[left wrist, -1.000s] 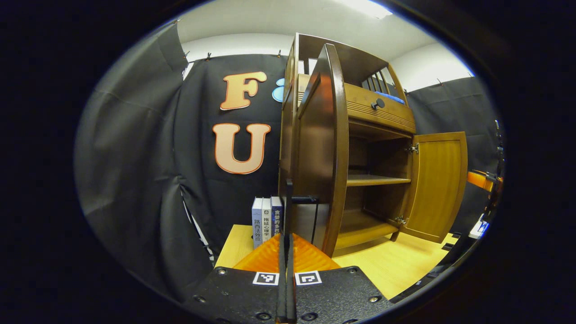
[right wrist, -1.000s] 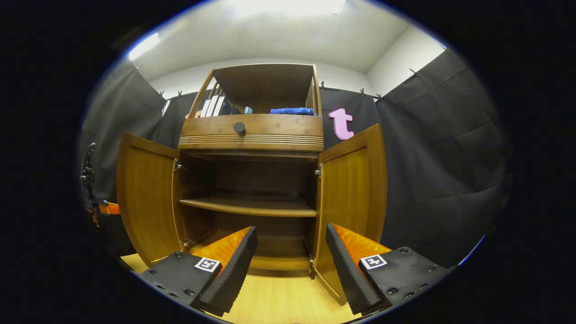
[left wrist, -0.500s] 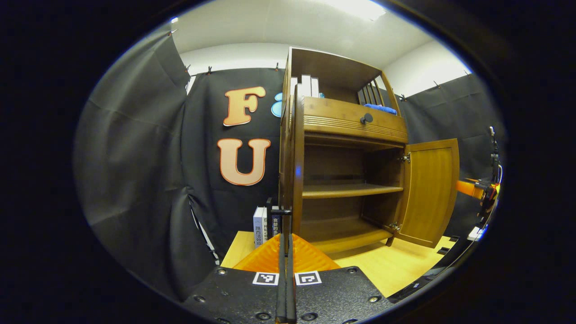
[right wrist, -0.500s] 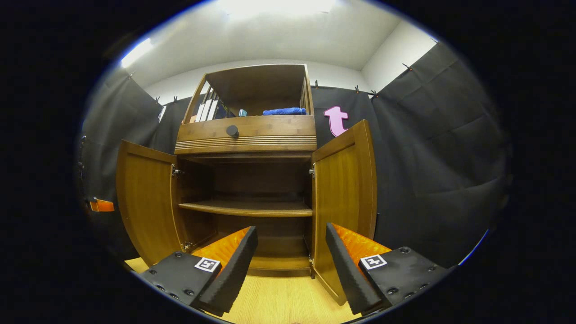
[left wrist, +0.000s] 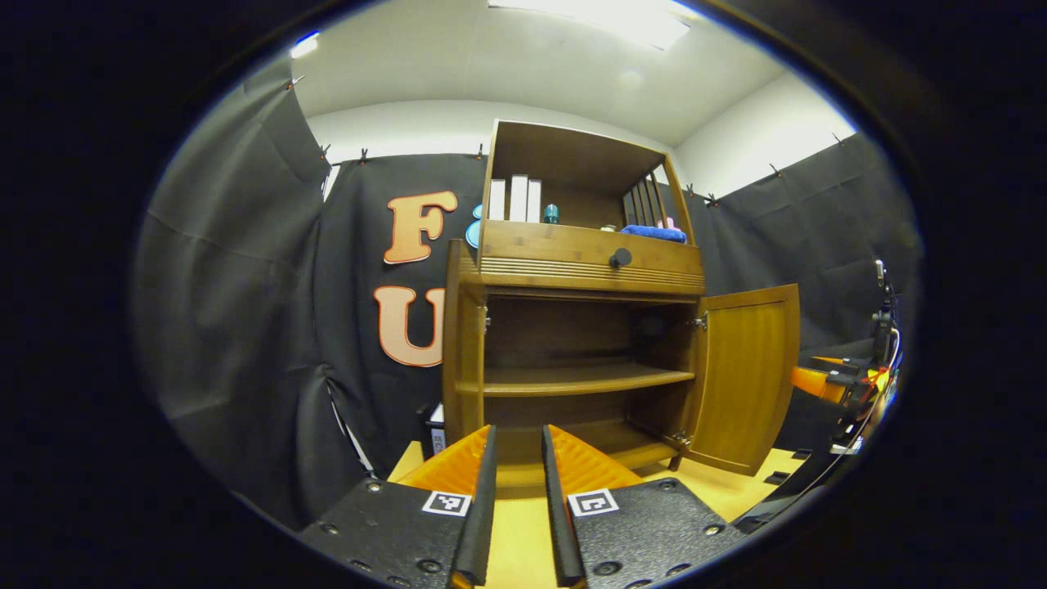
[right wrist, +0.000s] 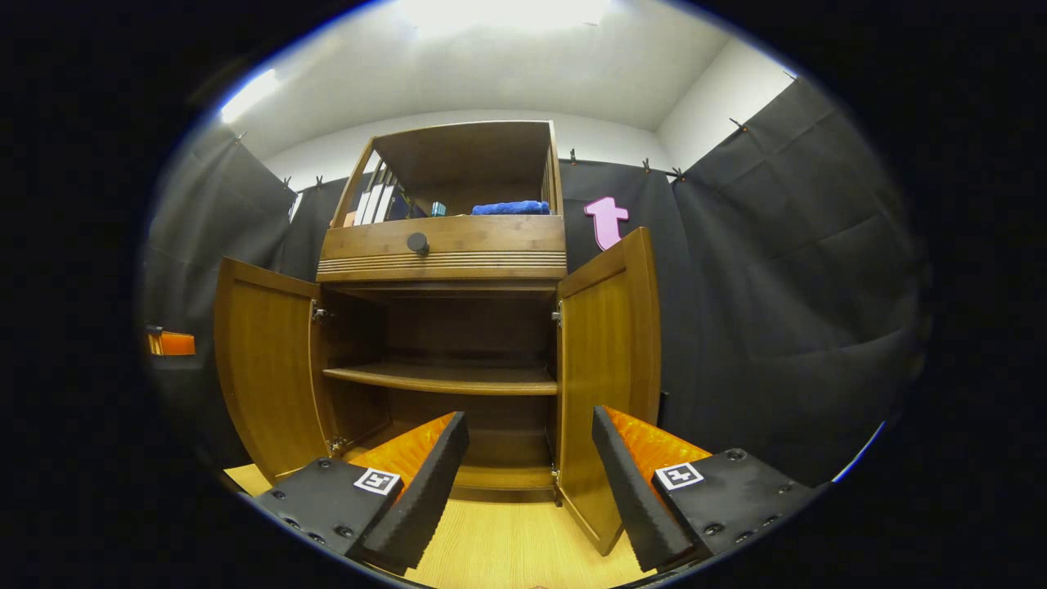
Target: Open the right door of the double-door shoe cabinet with the right hand, and open the left door with the left hand.
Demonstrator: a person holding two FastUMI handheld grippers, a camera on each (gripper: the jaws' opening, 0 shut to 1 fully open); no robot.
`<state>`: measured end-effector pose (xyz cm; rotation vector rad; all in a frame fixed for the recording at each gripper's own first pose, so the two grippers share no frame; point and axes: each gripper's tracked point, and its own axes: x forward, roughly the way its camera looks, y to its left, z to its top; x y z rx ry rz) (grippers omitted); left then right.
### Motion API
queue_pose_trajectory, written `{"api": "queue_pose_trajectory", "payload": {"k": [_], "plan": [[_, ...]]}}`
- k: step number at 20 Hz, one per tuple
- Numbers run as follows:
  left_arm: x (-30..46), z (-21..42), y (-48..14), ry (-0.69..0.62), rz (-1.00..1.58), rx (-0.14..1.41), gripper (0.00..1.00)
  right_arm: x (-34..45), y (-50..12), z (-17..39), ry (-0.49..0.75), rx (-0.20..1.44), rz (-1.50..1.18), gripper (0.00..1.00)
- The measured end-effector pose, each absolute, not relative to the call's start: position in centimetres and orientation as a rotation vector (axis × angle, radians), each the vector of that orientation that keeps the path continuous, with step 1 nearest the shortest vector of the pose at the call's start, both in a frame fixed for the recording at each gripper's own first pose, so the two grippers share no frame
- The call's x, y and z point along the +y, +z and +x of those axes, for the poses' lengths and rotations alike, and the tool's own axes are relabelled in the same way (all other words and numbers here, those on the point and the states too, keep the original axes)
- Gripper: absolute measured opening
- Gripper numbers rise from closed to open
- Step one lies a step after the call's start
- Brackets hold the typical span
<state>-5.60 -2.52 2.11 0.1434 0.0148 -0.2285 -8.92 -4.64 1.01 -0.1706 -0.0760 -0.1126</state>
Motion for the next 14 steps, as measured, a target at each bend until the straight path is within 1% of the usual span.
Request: {"api": "queue_pose_trajectory", "payload": {"k": [1,2,4,5,8,10,12,13,14], "plan": [[-3.3,-5.5,2.2,-0.238,0.135,0.018,0.3,-5.0,1.1,-9.1,-0.116,-0.077,-0.173,0.98],[-4.0,-5.6,2.1,-0.245,0.12,0.023,0.32,-5.3,1.2,-9.4,-0.121,-0.077,-0.174,0.98],[-5.8,-5.7,2.0,-0.277,0.084,0.03,0.46,-6.2,1.4,-9.8,-0.135,-0.072,-0.177,0.98],[-6.5,-5.7,2.1,-0.285,0.074,0.03,0.5,-6.5,1.5,-9.8,-0.141,-0.069,-0.182,0.98],[-7.6,-5.3,2.1,-0.294,0.052,0.028,0.66,-7.9,2.1,-10.5,-0.166,-0.072,-0.189,0.98],[-8.6,-5.1,1.8,-0.304,0.05,0.036,0.8,-8.7,2.5,-11.1,-0.179,-0.084,-0.184,0.98],[-9.0,-4.8,2.0,-0.304,0.063,0.03,0.87,-9.6,2.8,-11.6,-0.19,-0.095,-0.178,0.98],[-9.2,-4.6,2.1,-0.296,0.069,0.026,0.86,-10.0,2.9,-11.7,-0.194,-0.097,-0.172,0.98],[-9.0,-4.3,2.0,-0.287,0.07,0.024,0.86,-10.4,2.8,-11.8,-0.197,-0.098,-0.166,0.94]]}}
